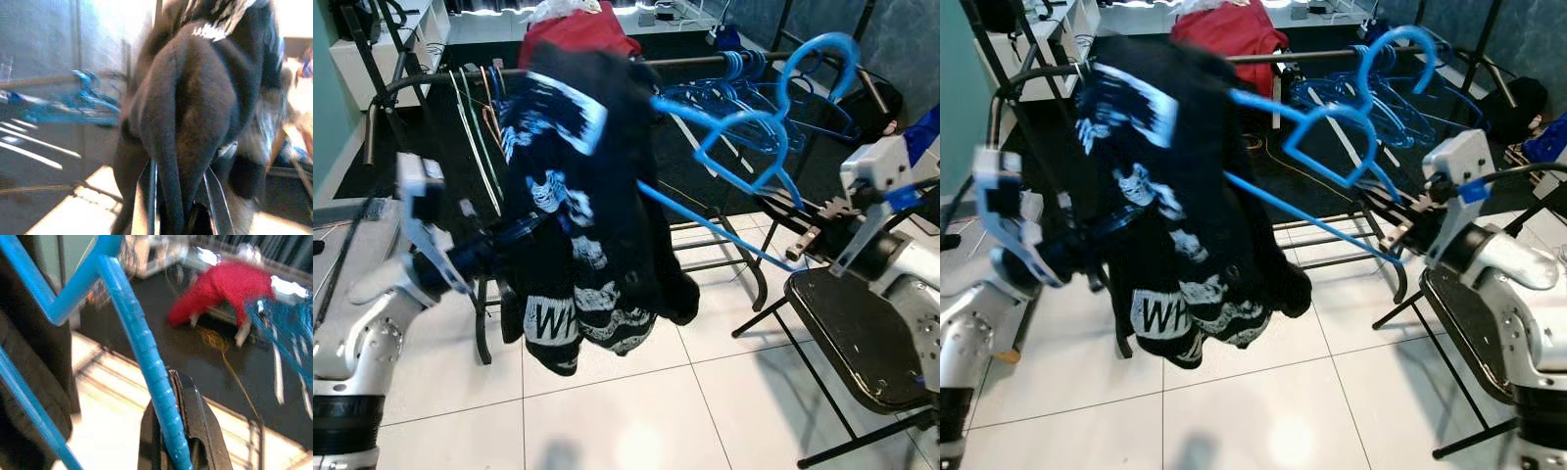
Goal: Hang hanger
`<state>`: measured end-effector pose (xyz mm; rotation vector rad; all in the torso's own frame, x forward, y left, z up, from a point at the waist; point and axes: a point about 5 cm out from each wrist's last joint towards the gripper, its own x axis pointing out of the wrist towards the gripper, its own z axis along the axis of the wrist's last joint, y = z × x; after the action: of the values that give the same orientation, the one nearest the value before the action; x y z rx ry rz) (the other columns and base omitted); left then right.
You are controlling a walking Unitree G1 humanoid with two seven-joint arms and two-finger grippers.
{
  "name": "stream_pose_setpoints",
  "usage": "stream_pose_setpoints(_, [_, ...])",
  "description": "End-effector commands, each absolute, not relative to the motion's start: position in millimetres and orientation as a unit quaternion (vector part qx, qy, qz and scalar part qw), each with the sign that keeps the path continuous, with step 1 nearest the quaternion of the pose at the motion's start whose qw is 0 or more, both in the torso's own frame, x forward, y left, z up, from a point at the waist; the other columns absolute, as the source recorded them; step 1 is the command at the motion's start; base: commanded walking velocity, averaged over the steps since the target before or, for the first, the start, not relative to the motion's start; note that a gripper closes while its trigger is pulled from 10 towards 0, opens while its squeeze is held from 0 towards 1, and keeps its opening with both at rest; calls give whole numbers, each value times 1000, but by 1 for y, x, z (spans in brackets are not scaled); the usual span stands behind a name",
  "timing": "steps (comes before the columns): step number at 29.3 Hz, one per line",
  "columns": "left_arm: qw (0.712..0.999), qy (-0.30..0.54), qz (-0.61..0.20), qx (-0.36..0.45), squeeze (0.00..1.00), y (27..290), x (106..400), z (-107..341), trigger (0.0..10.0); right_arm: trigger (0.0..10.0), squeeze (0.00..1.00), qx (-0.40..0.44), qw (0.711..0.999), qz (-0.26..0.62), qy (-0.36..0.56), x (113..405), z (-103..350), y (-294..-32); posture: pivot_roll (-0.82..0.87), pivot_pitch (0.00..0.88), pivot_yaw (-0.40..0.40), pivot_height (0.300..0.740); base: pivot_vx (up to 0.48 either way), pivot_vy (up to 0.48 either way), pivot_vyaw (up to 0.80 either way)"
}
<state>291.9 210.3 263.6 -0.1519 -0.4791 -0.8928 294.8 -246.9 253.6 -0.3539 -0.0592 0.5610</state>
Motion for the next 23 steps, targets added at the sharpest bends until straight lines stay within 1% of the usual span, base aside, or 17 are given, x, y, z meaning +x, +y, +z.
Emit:
stream_pose_setpoints(1, [870, -276, -395, -105, 0, 224, 292, 278, 0, 6627, 0, -188, 946, 264, 21, 295, 238, -254, -94, 113, 9, 740, 0, 0, 0])
stream_pose_setpoints(3, [875, -303, -357, -124, 0, 236, 295, 286, 0, 6627, 0, -208, 942, 256, 63, 292, 229, -262, -94, 113, 9, 740, 0, 0, 0])
stream_pose_setpoints(4, [879, -339, -300, -149, 0, 254, 298, 297, 0, 7412, 0, -234, 930, 257, 122, 284, 216, -273, -98, 114, 8, 740, 0, 0, 0])
stream_pose_setpoints(5, [879, -339, -300, -149, 0, 254, 298, 297, 0, 7412, 0, -234, 930, 257, 122, 284, 216, -273, -98, 114, 8, 740, 0, 0, 0])
stream_pose_setpoints(6, [877, -369, -256, -169, 0, 268, 299, 307, 0, 8000, 0, -256, 911, 269, 178, 273, 205, -282, -98, 114, 8, 740, 0, 0, 0])
stream_pose_setpoints(7, [877, -369, -256, -169, 0, 268, 299, 307, 0, 8000, 0, -256, 911, 269, 178, 273, 205, -282, -98, 114, 8, 740, 0, 0, 0])
stream_pose_setpoints(8, [873, -393, -222, -186, 0, 281, 298, 316, 0, 8235, 0, -283, 885, 282, 238, 261, 193, -289, -103, 116, 7, 740, 0, 0, 0])
stream_pose_setpoints(9, [873, -393, -222, -186, 0, 281, 298, 316, 0, 8235, 0, -283, 885, 282, 238, 261, 193, -289, -103, 116, 7, 740, 0, 0, 0])
stream_pose_setpoints(10, [869, -410, -199, -195, 0, 289, 298, 323, 0, 8314, 0, -298, 861, 302, 282, 249, 184, -291, -103, 116, 7, 740, 0, 0, 0])
stream_pose_setpoints(13, [872, -416, -167, -196, 0, 297, 300, 327, 0, 8314, 0, -294, 837, 349, 302, 235, 180, -286, -108, 117, 6, 740, 0, 0, 0])
stream_pose_setpoints(14, [889, -395, -139, -185, 0, 301, 305, 322, 0, 9255, 0, -273, 850, 370, 257, 236, 190, -278, -108, 117, 6, 740, 0, 0, 0])
stream_pose_setpoints(16, [900, -379, -120, -178, 0, 304, 309, 318, 0, 9255, 0, -259, 859, 382, 222, 237, 198, -274, -108, 117, 6, 740, 0, 0, 0])
stream_pose_setpoints(17, [920, -348, -93, -156, 0, 307, 314, 308, 0, 10000, 0, -239, 881, 372, 169, 243, 211, -273, -108, 117, 6, 740, 0, 0, 0])
stream_pose_setpoints(18, [920, -348, -93, -156, 0, 307, 314, 308, 0, 10000, 0, -239, 881, 372, 169, 243, 211, -273, -108, 117, 6, 740, 0, 0, 0])
stream_pose_setpoints(20, [969, -232, -61, -56, 0, 299, 327, 271, 0, 10000, 0, -191, 949, 247, 31, 273, 236, -283, -119, 120, 13, 740, 0, 0, 0])
stream_pose_setpoints(22, [987, -148, -61, 31, 0, 284, 331, 237, 588, 10000, 0, -132, 980, 142, -34, 293, 241, -286, -117, 119, 12, 740, 0, 0, 0])
stream_pose_setpoints(23, [987, -148, -61, 31, 0, 284, 331, 237, 588, 10000, 0, -132, 980, 142, -34, 293, 241, -286, -117, 119, 12, 740, 0, 0, 0])
